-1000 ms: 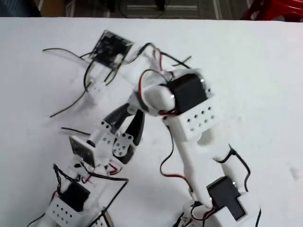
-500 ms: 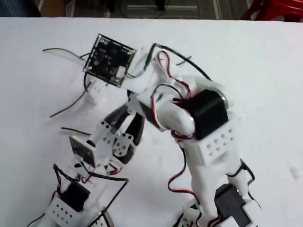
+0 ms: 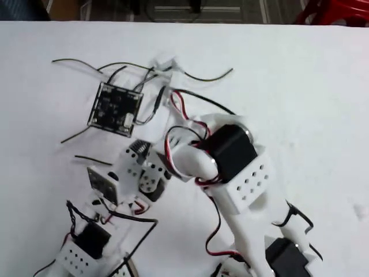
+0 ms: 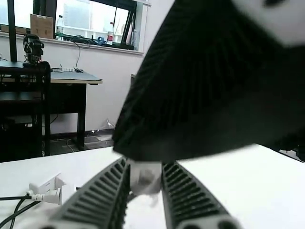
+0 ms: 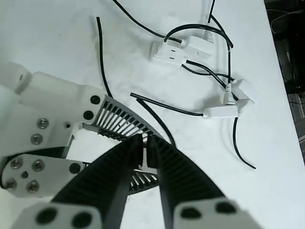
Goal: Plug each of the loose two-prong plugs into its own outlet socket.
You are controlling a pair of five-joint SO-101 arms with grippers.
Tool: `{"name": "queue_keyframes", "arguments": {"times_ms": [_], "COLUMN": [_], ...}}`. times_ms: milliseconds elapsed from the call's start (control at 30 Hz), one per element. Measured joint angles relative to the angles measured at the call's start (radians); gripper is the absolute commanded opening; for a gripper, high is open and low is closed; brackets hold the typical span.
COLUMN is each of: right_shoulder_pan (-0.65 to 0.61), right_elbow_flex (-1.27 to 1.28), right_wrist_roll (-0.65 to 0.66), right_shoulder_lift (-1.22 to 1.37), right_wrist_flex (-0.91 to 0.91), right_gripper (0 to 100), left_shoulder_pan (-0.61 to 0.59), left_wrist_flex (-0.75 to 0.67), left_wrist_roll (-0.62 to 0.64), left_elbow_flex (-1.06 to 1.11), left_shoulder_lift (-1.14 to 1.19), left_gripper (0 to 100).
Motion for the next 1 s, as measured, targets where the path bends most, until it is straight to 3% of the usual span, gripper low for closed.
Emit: {"name": "queue_keyframes", "arguments": {"times_ms": [167,600,800,1000], "right_shoulder_pan": [0.021,0.245,0.239,0.110], "right_elbow_flex": [0.075,0.084,-0.006,-0.172], "right_wrist_roll": [0.012,0.173,0.173,0.141], "right_shoulder_lift": [-0.003,-0.011,-0.011,-0.009], "right_wrist_flex": [-0.018,-0.087,-0.038,0.005], "right_gripper": [1.9,1.9,1.9,1.9], "left_shoulder_pan": [0.002,0.002,0.002,-0.008], "left_wrist_flex": [0.000,0.003,0.002,0.000], "left_wrist_roll": [0.000,0.000,0.000,0.005], "left_elbow_flex": [0.000,0.000,0.000,0.000], "left_shoulder_lift": [0.002,0.006,0.005,0.000], "left_gripper": [2,2,2,2]}}
